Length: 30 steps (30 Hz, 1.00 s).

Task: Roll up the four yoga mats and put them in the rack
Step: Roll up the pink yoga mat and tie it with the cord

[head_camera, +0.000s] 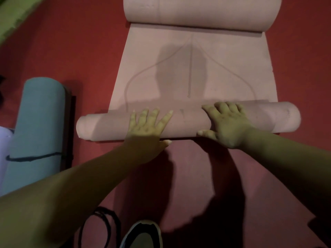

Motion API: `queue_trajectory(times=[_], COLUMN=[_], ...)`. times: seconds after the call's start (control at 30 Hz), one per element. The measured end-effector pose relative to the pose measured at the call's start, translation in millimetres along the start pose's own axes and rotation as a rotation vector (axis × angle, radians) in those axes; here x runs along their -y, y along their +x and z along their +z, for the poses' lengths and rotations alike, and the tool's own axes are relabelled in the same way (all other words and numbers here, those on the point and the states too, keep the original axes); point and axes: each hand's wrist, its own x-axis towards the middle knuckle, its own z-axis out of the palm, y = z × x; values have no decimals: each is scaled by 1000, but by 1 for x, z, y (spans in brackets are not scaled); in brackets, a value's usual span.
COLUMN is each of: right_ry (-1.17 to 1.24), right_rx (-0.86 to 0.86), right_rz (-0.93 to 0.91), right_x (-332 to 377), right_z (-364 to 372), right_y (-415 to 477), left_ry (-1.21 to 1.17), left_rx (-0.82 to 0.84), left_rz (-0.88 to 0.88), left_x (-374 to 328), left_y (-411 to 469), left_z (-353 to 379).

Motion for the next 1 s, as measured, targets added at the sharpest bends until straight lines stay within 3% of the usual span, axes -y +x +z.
queue_trajectory(times=[0.07, 0.3, 0.7, 1.0], right_ry=[-1, -49, -69, -34], right_rx=[2, -136, -94, 48], right_rz=[0, -47, -57, -120], right_x=[-1, -4, -11, -7], right_z=[-1, 16, -4, 1], right_y=[2, 2, 25, -30], left_ry=[9, -68, -35, -79], left_rx=[-47, 188, 282, 312], left_rz=[2, -51, 8, 86], left_x=[1, 11, 25, 14], left_y=[0, 30, 58, 4], left_z=[6, -14, -26, -21])
